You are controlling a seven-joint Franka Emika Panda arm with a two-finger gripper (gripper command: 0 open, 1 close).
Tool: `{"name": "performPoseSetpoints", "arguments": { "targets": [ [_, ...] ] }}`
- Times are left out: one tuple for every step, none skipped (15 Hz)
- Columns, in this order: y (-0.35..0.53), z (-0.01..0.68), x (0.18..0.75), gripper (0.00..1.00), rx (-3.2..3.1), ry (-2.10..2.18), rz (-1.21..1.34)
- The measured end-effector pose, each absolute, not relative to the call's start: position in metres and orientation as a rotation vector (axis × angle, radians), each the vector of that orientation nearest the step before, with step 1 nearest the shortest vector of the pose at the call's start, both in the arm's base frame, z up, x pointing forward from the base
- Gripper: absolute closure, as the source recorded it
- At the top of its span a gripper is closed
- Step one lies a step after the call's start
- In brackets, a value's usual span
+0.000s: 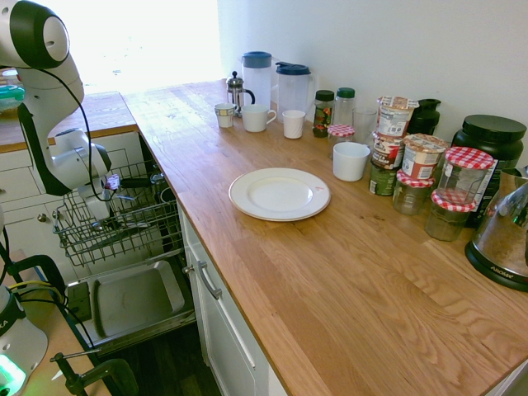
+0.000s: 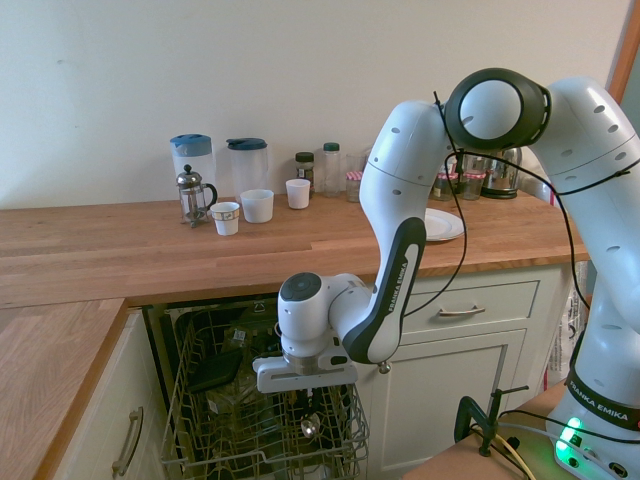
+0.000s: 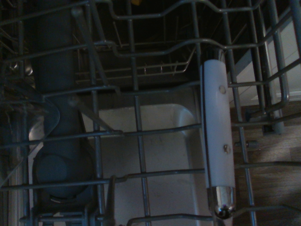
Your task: Put the spoon in the dishwasher
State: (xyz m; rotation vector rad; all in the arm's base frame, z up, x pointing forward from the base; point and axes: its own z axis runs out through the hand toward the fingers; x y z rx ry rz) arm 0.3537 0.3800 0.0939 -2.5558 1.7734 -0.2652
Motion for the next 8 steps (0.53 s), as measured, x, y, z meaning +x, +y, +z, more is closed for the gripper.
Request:
{"name": "performPoseSetpoints", "arguments": {
  "targets": [
    [0.3813,0.0937,0.3526,0.00,-2.555,1.778,-0.263],
    [0.3818,0.0933,0.3520,0.00,-2.556,1.778,-0.265],
    [0.3814,0.0929,0.3522,0.00,-2.557,1.779,-0.269],
    [0.3816,0.0926,0.3521,0.00,-2.557,1.780,-0.270],
    [0.3823,0.0926,0.3516,0.00,-2.556,1.784,-0.268],
    [0.3827,0.0924,0.3512,0.00,-2.556,1.785,-0.268],
    [0.3828,0.0920,0.3509,0.00,-2.557,1.785,-0.272],
    [0.3833,0.0918,0.3505,0.00,-2.557,1.787,-0.273]
  ]
}}
